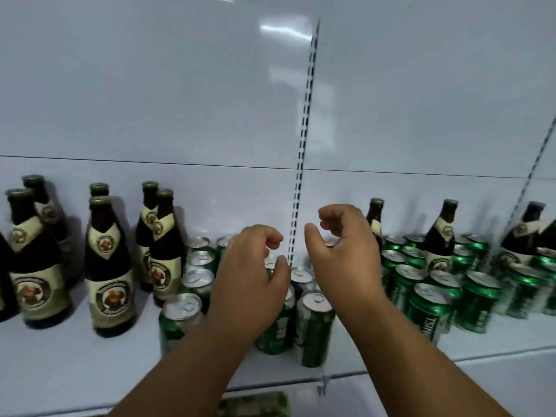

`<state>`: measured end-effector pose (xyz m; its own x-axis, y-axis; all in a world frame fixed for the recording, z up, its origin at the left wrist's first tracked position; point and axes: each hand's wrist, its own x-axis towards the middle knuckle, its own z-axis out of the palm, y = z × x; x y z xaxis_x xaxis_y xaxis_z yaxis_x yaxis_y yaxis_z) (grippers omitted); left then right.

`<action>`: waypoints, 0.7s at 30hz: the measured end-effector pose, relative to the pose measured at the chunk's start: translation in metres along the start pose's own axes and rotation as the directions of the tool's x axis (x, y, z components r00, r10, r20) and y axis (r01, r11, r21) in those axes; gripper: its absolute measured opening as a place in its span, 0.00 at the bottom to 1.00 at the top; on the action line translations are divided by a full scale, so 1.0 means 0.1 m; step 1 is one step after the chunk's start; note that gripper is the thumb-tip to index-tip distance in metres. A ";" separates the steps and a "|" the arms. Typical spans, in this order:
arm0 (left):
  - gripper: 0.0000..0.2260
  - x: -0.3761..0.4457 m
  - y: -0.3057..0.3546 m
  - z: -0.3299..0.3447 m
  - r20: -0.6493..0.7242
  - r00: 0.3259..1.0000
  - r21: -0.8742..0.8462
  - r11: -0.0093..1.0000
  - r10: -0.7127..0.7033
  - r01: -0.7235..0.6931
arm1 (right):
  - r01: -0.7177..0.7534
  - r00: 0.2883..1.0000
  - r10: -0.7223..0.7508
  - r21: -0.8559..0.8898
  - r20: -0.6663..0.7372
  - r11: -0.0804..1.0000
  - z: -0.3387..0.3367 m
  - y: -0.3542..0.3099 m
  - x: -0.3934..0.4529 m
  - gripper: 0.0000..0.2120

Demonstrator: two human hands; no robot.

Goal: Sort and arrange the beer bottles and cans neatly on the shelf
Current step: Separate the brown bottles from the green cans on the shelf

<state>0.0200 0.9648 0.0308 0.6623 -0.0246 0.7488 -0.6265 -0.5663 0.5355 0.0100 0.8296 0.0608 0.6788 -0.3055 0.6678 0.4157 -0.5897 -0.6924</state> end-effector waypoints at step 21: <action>0.11 0.19 0.84 1.94 0.263 0.872 0.093 0.910 -0.414 0.404 | -0.196 0.882 0.264 -0.207 0.391 0.959 -0.61 1.88 1.58 0.14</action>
<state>0.0601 0.7569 0.0142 0.9445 -0.0037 0.3286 -0.2644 -0.6022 0.7533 0.1583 0.6251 0.0527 0.9448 -0.1332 0.2993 0.1407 -0.6601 -0.7379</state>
